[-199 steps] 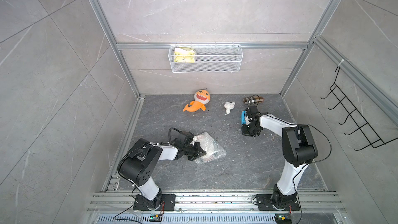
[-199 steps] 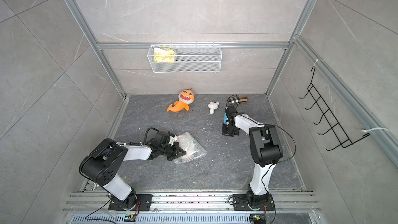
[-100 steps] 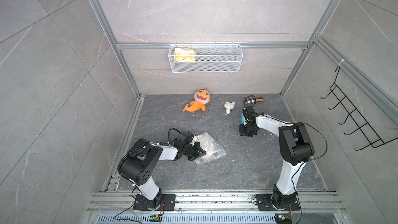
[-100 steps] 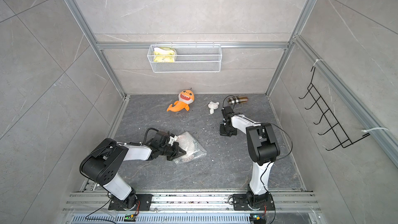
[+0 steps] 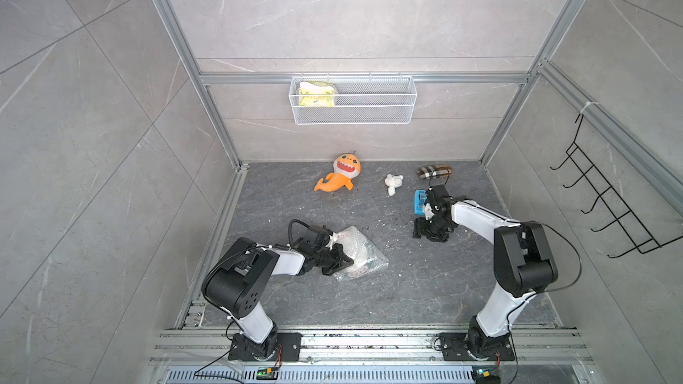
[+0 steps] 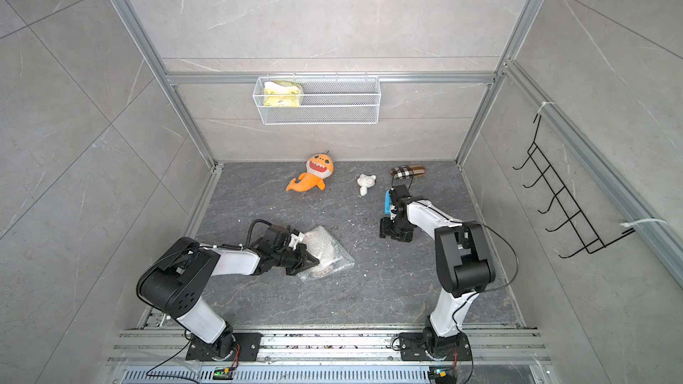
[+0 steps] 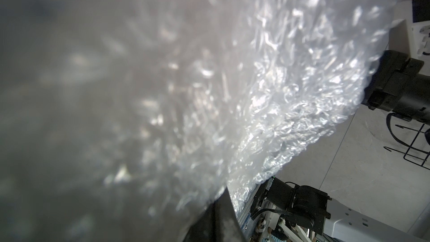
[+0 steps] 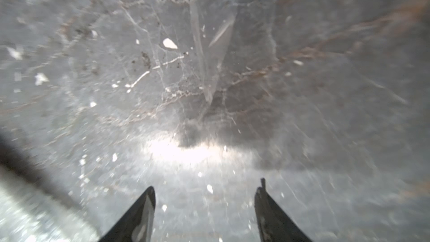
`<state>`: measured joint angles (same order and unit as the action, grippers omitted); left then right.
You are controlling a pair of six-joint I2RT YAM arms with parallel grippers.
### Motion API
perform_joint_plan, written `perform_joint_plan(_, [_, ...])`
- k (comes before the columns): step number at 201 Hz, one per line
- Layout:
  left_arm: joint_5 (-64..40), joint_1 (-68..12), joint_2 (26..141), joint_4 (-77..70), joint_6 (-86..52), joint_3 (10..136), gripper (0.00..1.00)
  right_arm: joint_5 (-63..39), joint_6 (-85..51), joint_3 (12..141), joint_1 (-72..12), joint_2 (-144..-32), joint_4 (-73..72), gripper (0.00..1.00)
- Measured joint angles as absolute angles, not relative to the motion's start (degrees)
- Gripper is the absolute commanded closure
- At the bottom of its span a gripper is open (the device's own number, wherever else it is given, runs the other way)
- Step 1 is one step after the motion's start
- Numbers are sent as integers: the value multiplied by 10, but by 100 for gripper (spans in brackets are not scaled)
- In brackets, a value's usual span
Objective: Wrap dinner plates in bubble wrap
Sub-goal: Tear off the tape using the Tape Cutter.
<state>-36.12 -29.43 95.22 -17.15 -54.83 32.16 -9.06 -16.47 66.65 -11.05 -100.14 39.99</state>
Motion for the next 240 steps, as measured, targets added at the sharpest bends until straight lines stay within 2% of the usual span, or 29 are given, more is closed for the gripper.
perform_joint_plan(26, [-364, -291, 952, -173, -548, 320, 99, -104, -165, 658, -103, -959, 404, 31])
perform_joint_plan(54, [-368, -286, 952, -174, -548, 319, 99, -115, -162, 658, -86, -955, 388, 43])
perform_joint_plan(135, [-377, -278, 955, -178, -546, 316, 99, -198, -154, 700, -34, -1091, 279, 42])
perform_joint_plan(219, [-394, -270, 962, -180, -546, 317, 99, -249, -152, 703, -7, -1112, 199, 46])
perform_joint_plan(240, [-396, -269, 964, -180, -546, 318, 99, -261, -152, 703, -5, -1114, 183, 50])
